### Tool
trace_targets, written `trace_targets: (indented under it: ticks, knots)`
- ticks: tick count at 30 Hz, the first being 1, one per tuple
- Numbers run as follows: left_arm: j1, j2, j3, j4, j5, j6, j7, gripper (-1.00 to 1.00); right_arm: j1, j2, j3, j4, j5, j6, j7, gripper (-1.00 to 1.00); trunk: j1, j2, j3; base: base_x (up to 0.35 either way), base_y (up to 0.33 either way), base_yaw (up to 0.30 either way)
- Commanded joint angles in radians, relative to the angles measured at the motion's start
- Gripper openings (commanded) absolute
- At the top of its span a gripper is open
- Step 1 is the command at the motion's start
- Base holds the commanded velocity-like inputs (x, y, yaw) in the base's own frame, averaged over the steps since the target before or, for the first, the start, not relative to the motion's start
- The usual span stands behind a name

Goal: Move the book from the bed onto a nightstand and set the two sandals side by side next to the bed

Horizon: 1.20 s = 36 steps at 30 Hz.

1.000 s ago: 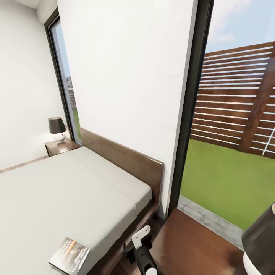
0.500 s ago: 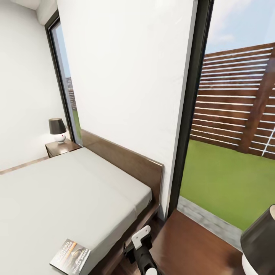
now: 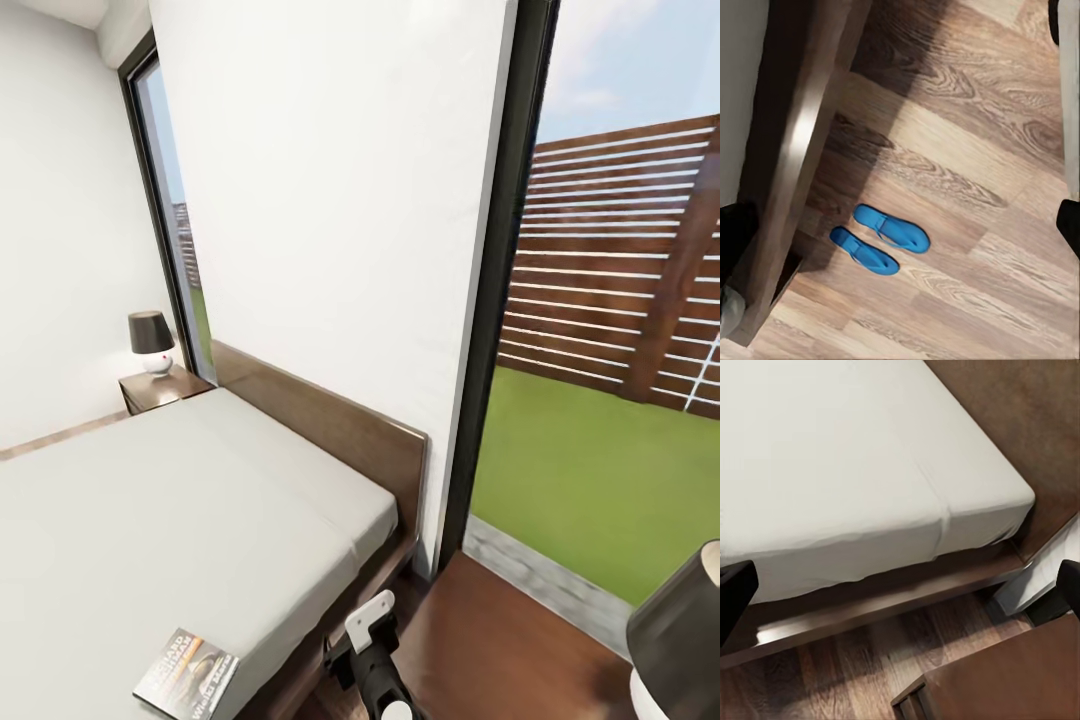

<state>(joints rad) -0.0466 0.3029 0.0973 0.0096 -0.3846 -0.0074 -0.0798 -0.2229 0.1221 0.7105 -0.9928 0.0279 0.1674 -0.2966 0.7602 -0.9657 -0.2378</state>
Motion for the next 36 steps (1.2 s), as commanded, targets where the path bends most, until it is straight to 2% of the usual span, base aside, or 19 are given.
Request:
trace_targets:
  ticks: [1, 7, 13, 17, 23, 25, 27, 31, 32, 36]
  knots:
    - [0.003, -0.001, 0.008, 0.001, 0.016, -0.014, -0.003, 1.0, -0.001, -0.001, 0.003, -0.001, 0.002, 0.006, -0.006, 1.0, -0.004, 0.006, 0.002, 0.0, 0.0, 0.0]
    - [0.026, -0.01, 0.008, 0.0, 0.147, -0.07, -0.003, 1.0, -0.001, -0.002, 0.004, -0.001, -0.001, -0.018, 0.012, 1.0, -0.027, 0.048, 0.021, 0.0, 0.0, 0.0]
    - [0.032, -0.016, 0.009, -0.001, 0.267, -0.096, -0.003, 1.0, -0.001, -0.003, 0.003, 0.003, -0.003, -0.026, 0.051, 1.0, -0.05, 0.09, 0.04, 0.0, 0.0, 0.0]
    - [0.033, -0.025, 0.008, -0.002, 0.328, -0.102, -0.003, 1.0, -0.001, -0.004, 0.0, 0.007, -0.003, -0.027, 0.06, 1.0, -0.065, 0.118, 0.052, 0.0, 0.0, 0.0]
    - [0.034, -0.04, 0.009, -0.003, 0.361, -0.108, -0.002, 1.0, 0.003, -0.003, 0.0, 0.052, -0.006, -0.027, 0.064, 1.0, -0.088, 0.16, 0.071, 0.0, 0.0, 0.0]
    - [0.034, -0.043, 0.01, -0.003, 0.367, -0.109, -0.002, 1.0, 0.004, -0.003, 0.0, 0.086, -0.02, -0.027, 0.065, 1.0, -0.096, 0.174, 0.077, 0.0, 0.0, 0.0]
    - [0.034, -0.046, 0.011, -0.003, 0.37, -0.111, -0.002, 1.0, 0.004, -0.003, 0.001, 0.129, -0.052, -0.027, 0.066, 1.0, -0.104, 0.188, 0.083, 0.0, 0.0, 0.0]
    - [0.034, -0.05, 0.011, -0.003, 0.374, -0.121, -0.002, 1.0, 0.005, -0.003, 0.003, 0.226, -0.145, -0.028, 0.067, 1.0, -0.119, 0.216, 0.096, 0.0, 0.0, 0.0]
    - [0.034, -0.05, 0.011, -0.003, 0.374, -0.121, -0.002, 1.0, 0.005, -0.003, 0.003, 0.226, -0.145, -0.028, 0.067, 1.0, -0.123, 0.223, 0.099, 0.0, 0.0, 0.0]
    - [0.033, -0.051, 0.011, -0.003, 0.384, -0.13, -0.002, 1.0, 0.005, -0.004, 0.004, 0.316, -0.212, -0.029, 0.067, 1.0, -0.138, 0.251, 0.112, 0.0, 0.0, 0.0]
